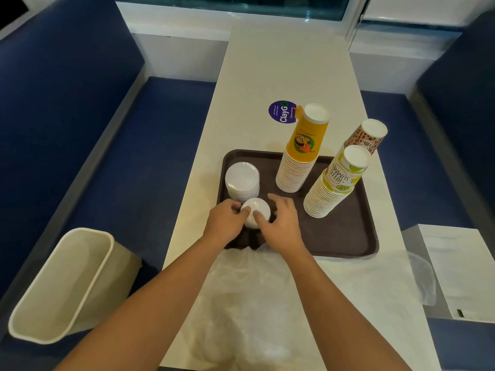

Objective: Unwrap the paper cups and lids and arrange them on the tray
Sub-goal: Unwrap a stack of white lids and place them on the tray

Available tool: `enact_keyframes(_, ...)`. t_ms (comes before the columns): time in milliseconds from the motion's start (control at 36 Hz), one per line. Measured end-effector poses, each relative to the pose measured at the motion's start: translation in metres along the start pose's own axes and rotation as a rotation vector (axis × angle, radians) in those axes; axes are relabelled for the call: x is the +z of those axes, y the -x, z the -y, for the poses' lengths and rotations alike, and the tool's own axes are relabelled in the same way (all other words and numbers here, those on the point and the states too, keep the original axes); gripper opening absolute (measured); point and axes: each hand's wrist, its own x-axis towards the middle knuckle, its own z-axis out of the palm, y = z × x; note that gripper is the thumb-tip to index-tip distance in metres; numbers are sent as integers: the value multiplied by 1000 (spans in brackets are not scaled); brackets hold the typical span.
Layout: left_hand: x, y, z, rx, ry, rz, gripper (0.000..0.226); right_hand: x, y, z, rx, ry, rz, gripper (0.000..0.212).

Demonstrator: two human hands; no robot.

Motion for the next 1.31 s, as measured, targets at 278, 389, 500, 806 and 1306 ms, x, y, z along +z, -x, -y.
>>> enact_keyframes(278, 7, -4, 9, -2, 29, -1, 24, -4, -5, -5, 169, -17, 56, 33)
enact_keyframes(389, 6, -4, 9, 0, 10, 8, 14, -4, -5, -6, 185, -18, 62, 32)
enact_keyframes(500, 5, -3, 10, -15, -3, 12, 18, -2, -4, -5, 201, -27, 80, 30)
enact_keyframes(806, -2, 0, 4, -52, -84, 42, 28, 0, -8, -5, 218, 2, 119, 30)
enact_keyframes(1306, -41, 69, -30, 147, 116, -71, 31, -54, 46, 38, -2, -39, -154, 27)
